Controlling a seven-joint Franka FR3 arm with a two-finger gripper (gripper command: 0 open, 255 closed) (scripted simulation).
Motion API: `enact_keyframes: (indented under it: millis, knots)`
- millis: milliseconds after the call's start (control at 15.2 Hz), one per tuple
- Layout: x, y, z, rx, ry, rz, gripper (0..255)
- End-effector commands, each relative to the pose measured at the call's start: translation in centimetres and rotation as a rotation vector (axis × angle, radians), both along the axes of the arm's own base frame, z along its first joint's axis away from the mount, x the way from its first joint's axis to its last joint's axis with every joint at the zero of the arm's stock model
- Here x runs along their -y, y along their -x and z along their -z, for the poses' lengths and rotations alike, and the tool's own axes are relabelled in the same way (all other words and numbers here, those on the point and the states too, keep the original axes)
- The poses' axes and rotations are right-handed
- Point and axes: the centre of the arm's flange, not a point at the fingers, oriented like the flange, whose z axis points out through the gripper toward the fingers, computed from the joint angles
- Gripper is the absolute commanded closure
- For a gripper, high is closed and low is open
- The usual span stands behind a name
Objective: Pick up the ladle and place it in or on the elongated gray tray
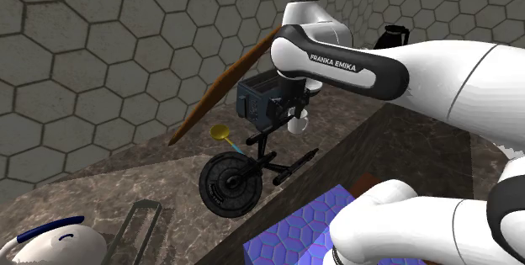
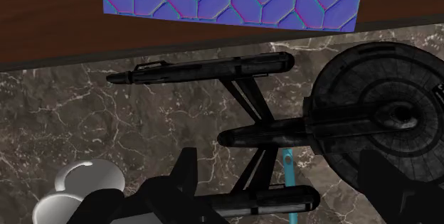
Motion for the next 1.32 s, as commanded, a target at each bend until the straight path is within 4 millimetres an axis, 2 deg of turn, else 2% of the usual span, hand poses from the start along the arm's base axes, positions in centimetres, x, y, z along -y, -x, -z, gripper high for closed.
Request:
enact_keyframes:
  millis: [0, 1254]
  knots:
    - [0.0, 0.0, 0.0, 0.0, 0.0, 0.0, 0]
    - [-10.3, -17.6, 14.8, 0.06, 0.142, -0.057, 0]
